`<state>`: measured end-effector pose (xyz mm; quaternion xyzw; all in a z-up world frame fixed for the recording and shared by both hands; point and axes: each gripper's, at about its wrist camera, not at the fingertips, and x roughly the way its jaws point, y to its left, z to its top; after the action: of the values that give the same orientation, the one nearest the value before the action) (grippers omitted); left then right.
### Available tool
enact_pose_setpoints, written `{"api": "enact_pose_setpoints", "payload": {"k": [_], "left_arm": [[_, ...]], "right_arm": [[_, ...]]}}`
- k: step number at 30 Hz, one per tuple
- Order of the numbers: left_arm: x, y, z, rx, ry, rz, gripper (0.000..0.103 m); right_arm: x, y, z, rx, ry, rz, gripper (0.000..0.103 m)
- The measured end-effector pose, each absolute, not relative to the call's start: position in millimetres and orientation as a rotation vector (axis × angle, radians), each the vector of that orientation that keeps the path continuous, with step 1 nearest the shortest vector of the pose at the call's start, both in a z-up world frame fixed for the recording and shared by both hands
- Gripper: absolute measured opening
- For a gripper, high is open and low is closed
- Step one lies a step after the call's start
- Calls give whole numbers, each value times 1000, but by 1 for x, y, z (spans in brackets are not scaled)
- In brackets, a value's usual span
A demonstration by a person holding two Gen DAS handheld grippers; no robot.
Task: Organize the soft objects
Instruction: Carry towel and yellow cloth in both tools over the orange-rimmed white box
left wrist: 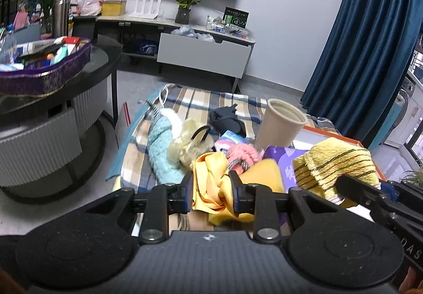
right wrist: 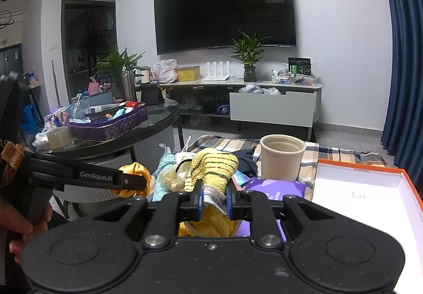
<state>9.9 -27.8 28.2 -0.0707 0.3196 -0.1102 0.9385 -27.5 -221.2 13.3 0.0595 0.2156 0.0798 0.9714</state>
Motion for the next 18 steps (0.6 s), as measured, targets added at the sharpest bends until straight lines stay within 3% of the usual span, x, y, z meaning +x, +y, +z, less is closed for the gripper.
{"api": "enact_pose_setpoints", "payload": {"k": [18], "left_arm": [[26,-49,48,-104,625,-200,29]], "right_arm": [[-6,-233,29,122,417,144,20]]}}
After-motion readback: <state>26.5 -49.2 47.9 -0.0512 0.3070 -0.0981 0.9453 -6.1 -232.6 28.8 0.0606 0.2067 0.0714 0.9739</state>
